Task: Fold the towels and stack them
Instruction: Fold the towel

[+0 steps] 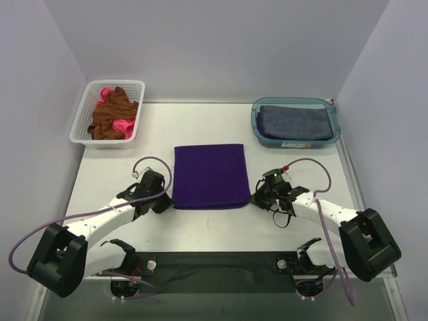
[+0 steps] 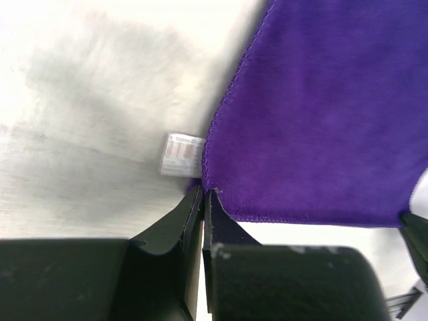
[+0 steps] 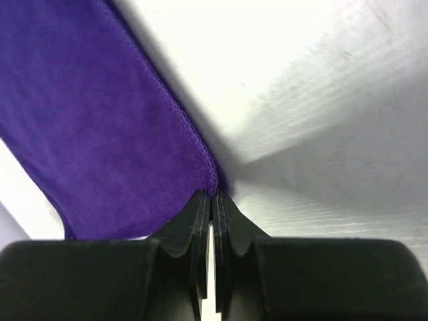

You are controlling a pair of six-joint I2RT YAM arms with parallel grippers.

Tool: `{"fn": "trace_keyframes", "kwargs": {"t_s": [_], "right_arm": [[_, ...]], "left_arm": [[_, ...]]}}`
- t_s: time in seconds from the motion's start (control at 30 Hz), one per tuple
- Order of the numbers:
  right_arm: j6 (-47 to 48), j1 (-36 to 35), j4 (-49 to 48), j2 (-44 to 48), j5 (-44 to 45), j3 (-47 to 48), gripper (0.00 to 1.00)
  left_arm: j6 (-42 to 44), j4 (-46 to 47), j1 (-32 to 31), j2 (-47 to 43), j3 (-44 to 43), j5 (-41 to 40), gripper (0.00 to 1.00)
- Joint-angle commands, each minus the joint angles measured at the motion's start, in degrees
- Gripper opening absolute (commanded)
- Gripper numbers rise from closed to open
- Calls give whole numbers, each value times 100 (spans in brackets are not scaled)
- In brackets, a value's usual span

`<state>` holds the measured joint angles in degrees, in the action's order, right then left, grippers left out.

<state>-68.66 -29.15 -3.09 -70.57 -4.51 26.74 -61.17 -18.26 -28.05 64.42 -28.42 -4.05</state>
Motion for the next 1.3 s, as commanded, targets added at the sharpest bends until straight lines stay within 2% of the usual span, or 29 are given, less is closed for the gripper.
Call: {"fn": "trace_keyframes", "kwargs": {"t_s": [0.0,0.3,0.47,0.67,0.9,1.03,1.27], "right_arm": [[-139,-3,-332,-168,126,-142,0],[-147,5,-499,-458,170,-380,0],[-69,5,-438,-265,214,-311,0],[485,23,474,297,573,357,0],[688,-196,1249,798,645,912,0],[398,-442,1267,896,741,597,0],[-24,-548,443,316,600,-282,0]], "left_arm": [[8,393,2,254,188,63,0],[8,622,-77,510,452,63,0],[35,552,-77,344,417,63,0],[236,-141,-69,-78,-241,-78,0],[439,-731,-77,-474,-699,-140,0],[492,-732,-69,-387,-507,-140,0],[562,-266,-69,280,38,-69,0]]}}
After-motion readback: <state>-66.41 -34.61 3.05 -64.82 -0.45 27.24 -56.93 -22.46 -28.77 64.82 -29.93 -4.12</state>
